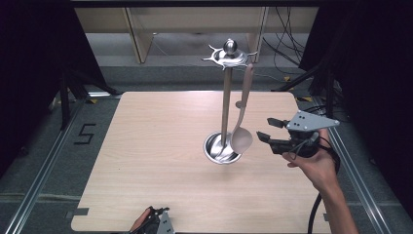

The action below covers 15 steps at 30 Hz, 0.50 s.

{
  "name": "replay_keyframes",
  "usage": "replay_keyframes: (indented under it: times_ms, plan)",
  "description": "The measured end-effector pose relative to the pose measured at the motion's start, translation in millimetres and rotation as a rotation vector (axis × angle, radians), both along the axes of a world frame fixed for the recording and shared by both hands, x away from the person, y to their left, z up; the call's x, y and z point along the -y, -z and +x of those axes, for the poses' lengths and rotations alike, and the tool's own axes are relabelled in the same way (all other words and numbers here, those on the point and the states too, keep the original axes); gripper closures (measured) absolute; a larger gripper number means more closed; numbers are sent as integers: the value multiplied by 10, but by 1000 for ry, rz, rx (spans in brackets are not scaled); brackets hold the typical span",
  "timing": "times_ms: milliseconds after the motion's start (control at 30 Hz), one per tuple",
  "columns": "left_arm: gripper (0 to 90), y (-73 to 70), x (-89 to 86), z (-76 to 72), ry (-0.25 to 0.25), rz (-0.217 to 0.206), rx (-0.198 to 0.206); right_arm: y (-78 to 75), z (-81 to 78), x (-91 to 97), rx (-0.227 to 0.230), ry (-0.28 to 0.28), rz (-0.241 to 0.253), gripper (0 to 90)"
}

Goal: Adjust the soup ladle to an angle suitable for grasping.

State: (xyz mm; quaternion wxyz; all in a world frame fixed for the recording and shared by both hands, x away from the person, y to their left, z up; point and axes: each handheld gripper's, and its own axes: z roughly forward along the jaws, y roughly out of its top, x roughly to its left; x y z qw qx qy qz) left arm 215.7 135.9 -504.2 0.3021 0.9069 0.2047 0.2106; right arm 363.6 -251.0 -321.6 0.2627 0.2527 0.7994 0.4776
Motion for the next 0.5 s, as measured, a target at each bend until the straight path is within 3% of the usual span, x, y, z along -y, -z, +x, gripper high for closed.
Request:
replay_keyframes:
  times_ms: [133,233,267,300,433,500]
  plan:
    - [154,0,4,-6,-10,4,15,73,-65,7,-9,16,27,441]
    - [153,1,-3,4,1,0,1,106,-74,20,4,12,32,439]
    - [154,0,-3,2,-1,1,2,134,-95,30,-15,7,38,437]
    - [154,0,-4,2,0,0,1,157,-98,34,3,11,44,437]
    - [154,-1,3,-7,-12,5,17,225,-129,58,-22,20,40,427]
    - [154,-8,-5,-1,0,0,5,258,-144,64,-41,17,52,423]
